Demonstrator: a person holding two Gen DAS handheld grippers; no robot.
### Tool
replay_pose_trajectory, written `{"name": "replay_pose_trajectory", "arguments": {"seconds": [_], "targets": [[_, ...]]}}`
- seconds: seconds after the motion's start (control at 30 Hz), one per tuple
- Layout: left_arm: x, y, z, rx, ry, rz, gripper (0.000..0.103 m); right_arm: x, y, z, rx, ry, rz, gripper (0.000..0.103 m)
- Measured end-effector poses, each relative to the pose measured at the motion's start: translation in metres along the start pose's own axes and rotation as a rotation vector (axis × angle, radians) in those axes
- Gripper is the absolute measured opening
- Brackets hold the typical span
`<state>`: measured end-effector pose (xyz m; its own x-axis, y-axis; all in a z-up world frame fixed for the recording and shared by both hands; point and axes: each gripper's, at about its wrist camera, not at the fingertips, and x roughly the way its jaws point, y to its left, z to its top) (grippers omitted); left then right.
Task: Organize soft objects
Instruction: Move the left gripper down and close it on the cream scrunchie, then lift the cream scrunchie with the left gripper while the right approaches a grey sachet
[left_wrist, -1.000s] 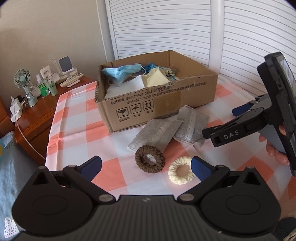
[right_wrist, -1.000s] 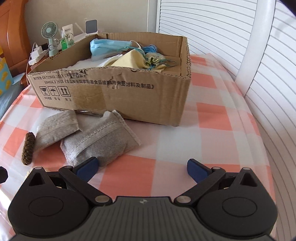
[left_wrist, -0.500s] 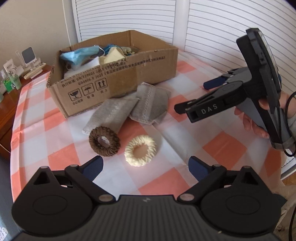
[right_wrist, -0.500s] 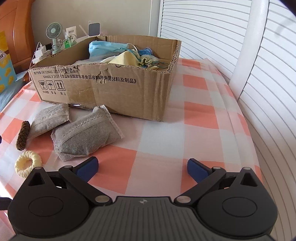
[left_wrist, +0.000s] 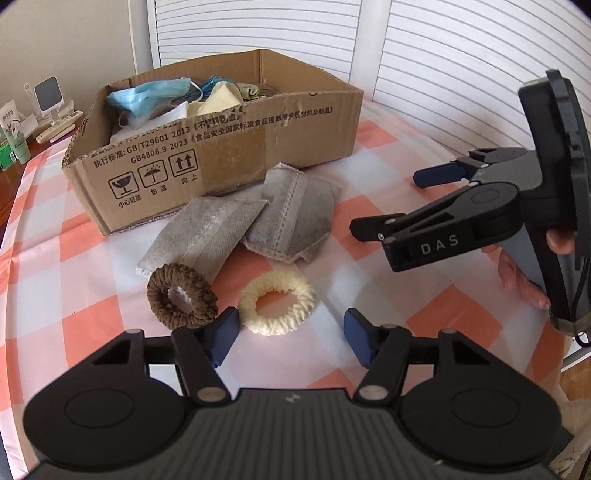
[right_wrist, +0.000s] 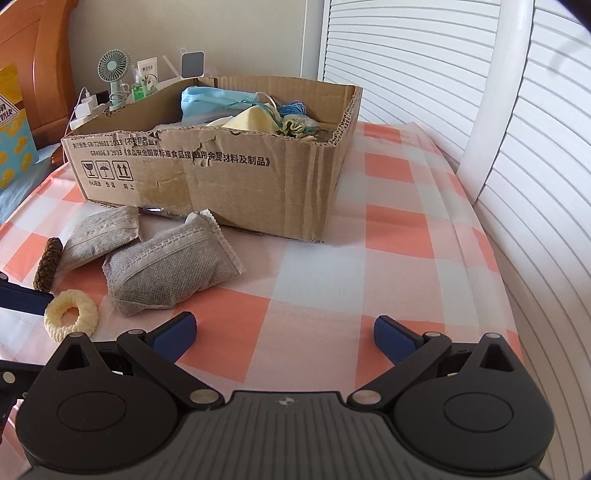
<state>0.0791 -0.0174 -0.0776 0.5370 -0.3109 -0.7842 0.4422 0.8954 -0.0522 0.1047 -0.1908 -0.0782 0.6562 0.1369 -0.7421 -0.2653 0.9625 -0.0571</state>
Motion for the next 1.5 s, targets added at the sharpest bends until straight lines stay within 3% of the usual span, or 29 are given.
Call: {"name": "replay_pose_trajectory", "arguments": {"seconds": [0.1, 0.27, 0.47, 0.77, 1.1, 1.5], "targets": [[0.004, -0.002, 0.004, -0.002, -0.008, 0.016, 0.061, 0.0, 0.0, 0.0, 0.0, -0.001, 0.0, 0.103], [0.009, -0.002, 0.009, -0.018, -0.031, 0.026, 0.046, 0.0, 0.0, 0.0, 0.0, -0.002, 0.0, 0.103], [0.006, 0.002, 0.008, -0.033, -0.036, 0.004, 0.036, -0.001, 0.0, -0.002, -0.005, -0.012, 0.0, 0.103], [-0.014, 0.011, -0.014, -0.021, -0.005, 0.036, 0.035, -0.002, 0.009, 0.0, -0.009, 0.01, 0.004, 0.103], [-0.034, 0.041, -0.037, -0.119, -0.004, 0.094, 0.035, 0.0, 0.053, 0.006, -0.169, 0.027, 0.155, 0.103], [-0.034, 0.046, -0.039, -0.139, -0.019, 0.075, 0.035, 0.029, 0.055, 0.034, -0.268, -0.01, 0.266, 0.103]]}}
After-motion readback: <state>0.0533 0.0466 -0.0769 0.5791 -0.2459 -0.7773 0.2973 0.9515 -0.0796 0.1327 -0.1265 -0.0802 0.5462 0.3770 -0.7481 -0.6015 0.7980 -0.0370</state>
